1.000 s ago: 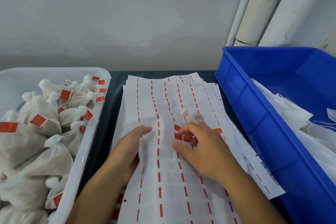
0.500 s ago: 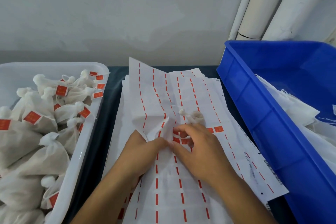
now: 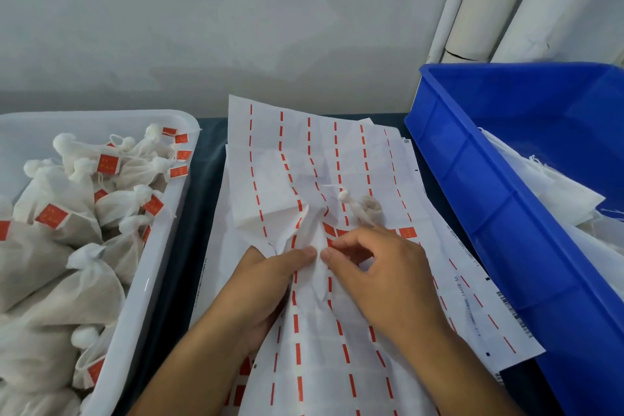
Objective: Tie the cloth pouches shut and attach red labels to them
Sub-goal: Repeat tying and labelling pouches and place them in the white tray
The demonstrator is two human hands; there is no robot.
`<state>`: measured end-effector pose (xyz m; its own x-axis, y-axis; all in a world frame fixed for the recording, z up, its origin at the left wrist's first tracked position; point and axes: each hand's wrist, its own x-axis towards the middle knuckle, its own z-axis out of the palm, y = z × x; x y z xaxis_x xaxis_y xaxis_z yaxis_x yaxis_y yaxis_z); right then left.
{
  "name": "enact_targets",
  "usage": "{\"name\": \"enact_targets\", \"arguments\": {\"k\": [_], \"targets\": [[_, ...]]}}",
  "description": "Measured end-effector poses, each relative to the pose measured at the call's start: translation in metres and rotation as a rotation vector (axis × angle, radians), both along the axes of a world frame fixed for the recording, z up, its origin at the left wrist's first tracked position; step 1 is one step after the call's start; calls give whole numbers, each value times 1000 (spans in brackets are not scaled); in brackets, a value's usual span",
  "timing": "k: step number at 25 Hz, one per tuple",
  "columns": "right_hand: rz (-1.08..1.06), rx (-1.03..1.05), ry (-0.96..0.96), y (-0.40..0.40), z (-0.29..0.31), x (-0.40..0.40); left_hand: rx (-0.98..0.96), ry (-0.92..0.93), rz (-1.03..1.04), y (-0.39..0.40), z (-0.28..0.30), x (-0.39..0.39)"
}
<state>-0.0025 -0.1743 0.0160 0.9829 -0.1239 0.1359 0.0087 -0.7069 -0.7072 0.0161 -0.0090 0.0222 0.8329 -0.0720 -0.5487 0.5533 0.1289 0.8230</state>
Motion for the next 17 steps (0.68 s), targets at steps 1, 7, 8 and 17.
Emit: {"name": "enact_targets", "arguments": {"k": [1, 7, 8, 17], "targets": [[-5, 11, -4, 0, 2, -1, -1, -4, -2, 0, -1, 0], [35, 16, -11, 3, 5, -3, -21, -39, -17, -1, -7, -2], [36, 16, -8, 3, 6, -3, -14, -44, -21, -1, -7, -2], [22, 71, 10, 2, 6, 0, 42, -22, -23, 1, -6, 0]]}}
